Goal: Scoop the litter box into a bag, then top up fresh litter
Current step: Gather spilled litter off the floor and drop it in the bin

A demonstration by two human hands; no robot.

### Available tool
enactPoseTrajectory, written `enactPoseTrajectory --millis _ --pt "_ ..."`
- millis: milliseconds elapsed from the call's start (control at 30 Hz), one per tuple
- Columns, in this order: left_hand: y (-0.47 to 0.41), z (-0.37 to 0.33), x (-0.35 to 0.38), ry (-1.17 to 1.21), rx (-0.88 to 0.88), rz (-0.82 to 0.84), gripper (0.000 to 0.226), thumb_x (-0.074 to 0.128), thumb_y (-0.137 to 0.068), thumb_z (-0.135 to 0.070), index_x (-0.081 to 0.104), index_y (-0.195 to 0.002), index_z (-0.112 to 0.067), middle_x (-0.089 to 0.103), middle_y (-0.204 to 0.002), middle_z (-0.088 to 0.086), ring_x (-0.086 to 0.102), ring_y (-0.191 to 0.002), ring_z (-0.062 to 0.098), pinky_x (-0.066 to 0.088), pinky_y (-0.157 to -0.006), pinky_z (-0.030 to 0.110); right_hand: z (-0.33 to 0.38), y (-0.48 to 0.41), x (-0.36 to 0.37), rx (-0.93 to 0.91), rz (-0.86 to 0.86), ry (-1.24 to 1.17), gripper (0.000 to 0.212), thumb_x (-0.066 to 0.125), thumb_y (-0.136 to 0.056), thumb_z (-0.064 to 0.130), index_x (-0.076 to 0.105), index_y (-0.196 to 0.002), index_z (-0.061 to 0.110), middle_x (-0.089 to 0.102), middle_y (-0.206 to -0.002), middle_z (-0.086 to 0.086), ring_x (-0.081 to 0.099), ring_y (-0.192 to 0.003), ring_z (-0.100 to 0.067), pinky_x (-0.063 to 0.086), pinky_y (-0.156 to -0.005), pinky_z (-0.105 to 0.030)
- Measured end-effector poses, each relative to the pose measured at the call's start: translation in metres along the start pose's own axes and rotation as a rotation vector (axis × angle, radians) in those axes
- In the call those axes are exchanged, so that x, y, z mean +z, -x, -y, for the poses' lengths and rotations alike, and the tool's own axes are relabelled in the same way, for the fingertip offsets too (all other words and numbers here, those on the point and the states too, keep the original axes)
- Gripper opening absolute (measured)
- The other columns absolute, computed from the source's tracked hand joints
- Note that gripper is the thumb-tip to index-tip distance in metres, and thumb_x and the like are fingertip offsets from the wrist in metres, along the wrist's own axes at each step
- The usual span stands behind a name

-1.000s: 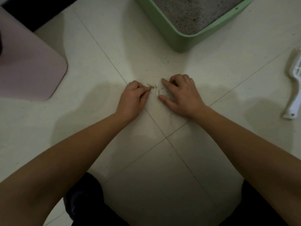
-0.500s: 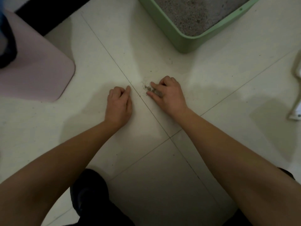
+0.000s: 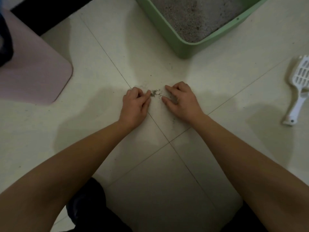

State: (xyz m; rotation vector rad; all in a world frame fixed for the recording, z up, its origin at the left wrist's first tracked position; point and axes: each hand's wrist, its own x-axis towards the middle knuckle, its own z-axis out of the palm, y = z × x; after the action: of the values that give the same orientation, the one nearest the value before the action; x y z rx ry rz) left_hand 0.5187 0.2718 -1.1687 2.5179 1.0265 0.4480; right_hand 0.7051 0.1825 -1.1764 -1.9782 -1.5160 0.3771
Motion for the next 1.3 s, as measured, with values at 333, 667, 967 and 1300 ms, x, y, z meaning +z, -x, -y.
enactPoseTrajectory --millis 333,667,967,1300 --pt "0.007 0.004 -0.012 0.036 -0.176 -0.019 0.041 0.049 -0.088 -0.002 0.057 -0.128 0.002 0.056 -0.096 0.015 0.049 -0.093 0.027 0.035 -0.085 0.023 0.007 -0.002 0.015 -0.058 0.001 0.051 0.052 0.066 -0.084 0.051 0.071 -0.120 0.015 0.055 -0.093 -0.009 0.053 -0.083 -0.027 0.046 -0.076 -0.040" --pt "0.004 0.005 -0.016 0.091 -0.345 -0.052 0.042 0.045 -0.084 -0.005 0.061 -0.122 0.002 0.057 -0.095 0.013 0.052 -0.093 0.029 0.033 -0.086 0.017 0.029 -0.011 0.034 0.050 -0.068 -0.026 0.020 0.077 -0.080 0.037 0.080 -0.094 0.024 0.057 -0.083 -0.002 0.053 -0.078 -0.024 0.031 -0.074 -0.033" --pt "0.003 -0.001 -0.008 0.020 -0.162 0.019 0.037 0.058 -0.092 -0.016 0.060 -0.124 0.002 0.052 -0.094 0.013 0.048 -0.089 0.025 0.034 -0.081 0.020 0.026 -0.026 0.022 -0.130 0.054 0.023 0.014 0.074 -0.082 0.017 0.073 -0.081 0.003 0.065 -0.076 -0.015 0.061 -0.069 -0.034 0.052 -0.068 -0.035" --pt "-0.006 -0.015 0.015 0.082 -0.187 -0.154 0.019 0.062 -0.092 -0.015 0.072 -0.089 0.001 0.053 -0.077 0.009 0.050 -0.073 0.024 0.042 -0.067 0.029 -0.012 0.000 -0.016 0.022 -0.074 0.037 0.015 0.070 -0.088 0.017 0.074 -0.089 0.003 0.069 -0.083 -0.013 0.063 -0.077 -0.029 0.049 -0.076 -0.032"
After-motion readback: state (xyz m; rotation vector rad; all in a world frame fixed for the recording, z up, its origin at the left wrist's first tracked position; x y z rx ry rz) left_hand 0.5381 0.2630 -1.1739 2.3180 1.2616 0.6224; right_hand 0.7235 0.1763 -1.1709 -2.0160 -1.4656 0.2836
